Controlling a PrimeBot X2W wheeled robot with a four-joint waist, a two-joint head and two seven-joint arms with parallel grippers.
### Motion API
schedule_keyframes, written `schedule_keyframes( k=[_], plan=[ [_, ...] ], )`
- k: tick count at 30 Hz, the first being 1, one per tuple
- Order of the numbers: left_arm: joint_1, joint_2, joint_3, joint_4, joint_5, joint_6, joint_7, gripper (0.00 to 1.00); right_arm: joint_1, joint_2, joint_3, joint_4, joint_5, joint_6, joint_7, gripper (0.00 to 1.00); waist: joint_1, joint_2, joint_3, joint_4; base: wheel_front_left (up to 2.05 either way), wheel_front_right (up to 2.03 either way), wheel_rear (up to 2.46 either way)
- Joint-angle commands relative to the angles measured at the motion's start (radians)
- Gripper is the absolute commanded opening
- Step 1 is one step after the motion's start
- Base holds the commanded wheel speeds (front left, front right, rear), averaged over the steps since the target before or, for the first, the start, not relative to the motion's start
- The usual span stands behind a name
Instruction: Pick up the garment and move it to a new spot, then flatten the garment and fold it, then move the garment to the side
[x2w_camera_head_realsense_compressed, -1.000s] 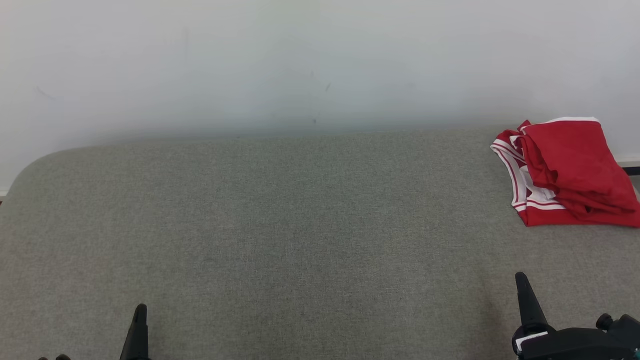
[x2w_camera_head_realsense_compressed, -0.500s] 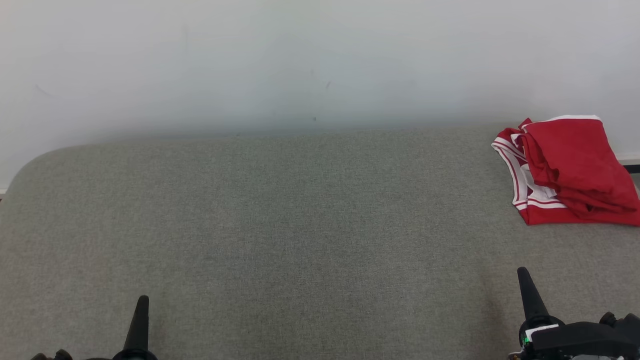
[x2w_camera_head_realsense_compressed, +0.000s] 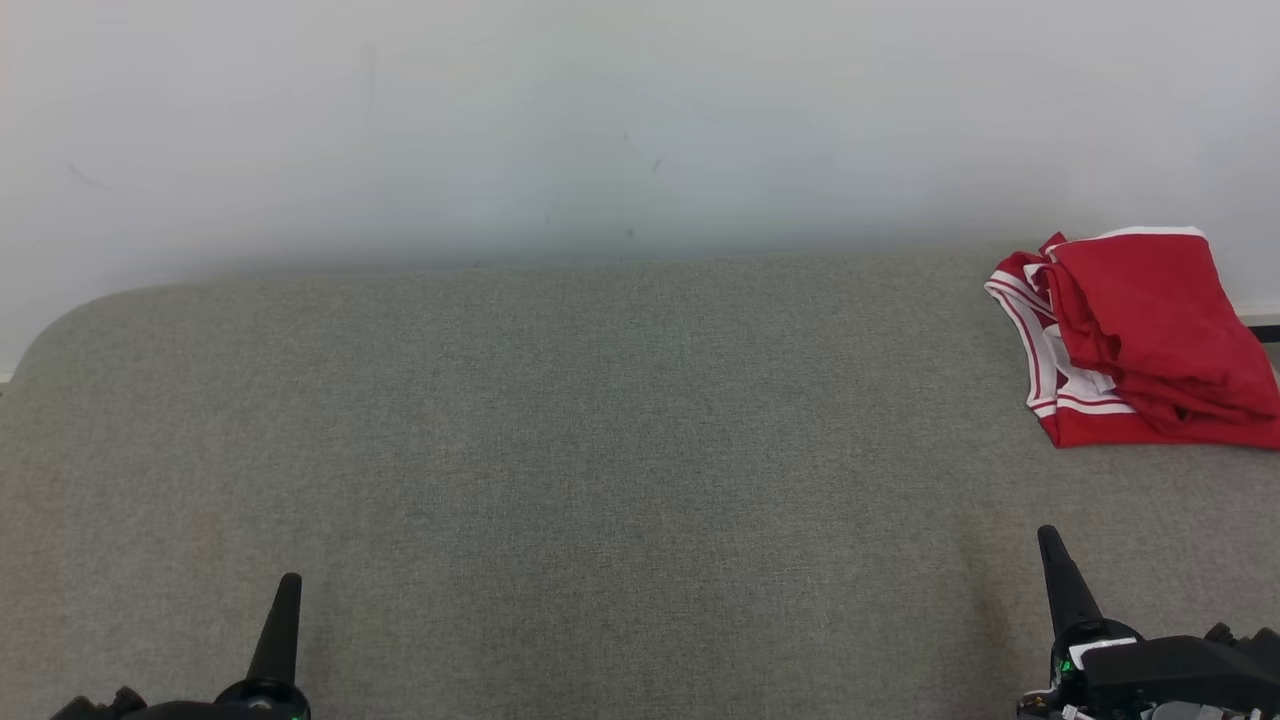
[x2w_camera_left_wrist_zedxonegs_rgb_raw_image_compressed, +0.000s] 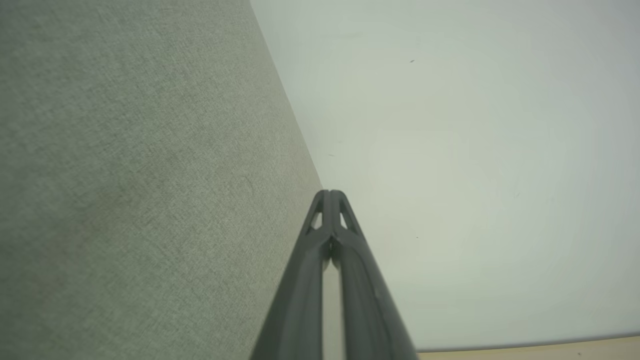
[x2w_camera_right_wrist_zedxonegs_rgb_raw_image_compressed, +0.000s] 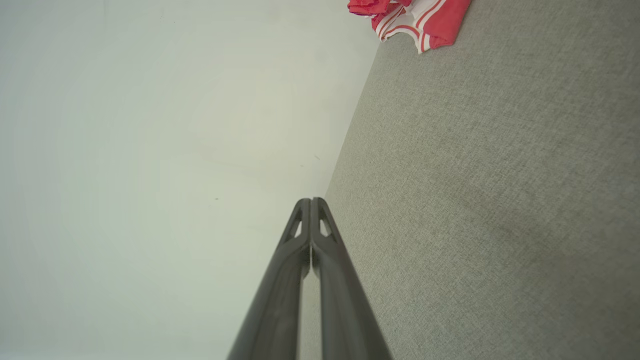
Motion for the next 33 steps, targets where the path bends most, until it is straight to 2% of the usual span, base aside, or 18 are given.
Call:
schedule_keyframes(
  k=[1, 33],
  plan=[
    [-0.02, 0.005, 0.003, -0.003, -0.029, -0.008, 0.009, 0.0, -0.017, 0.003, -0.006, -0.008, 0.027, -0.001, 0.006, 0.0, -0.0001, 0.0, 0.001, 0.0, 0.0, 0.0, 0.0],
    [-0.061, 0.007, 0.004, 0.011, -0.275, -0.017, 0.072, 0.0, -0.039, 0.017, -0.044, -0.005, 0.244, -0.002, 0.069, 0.0, -0.0001, 0.0, 0.015, 0.001, 0.0, 0.0, 0.0]
  ],
)
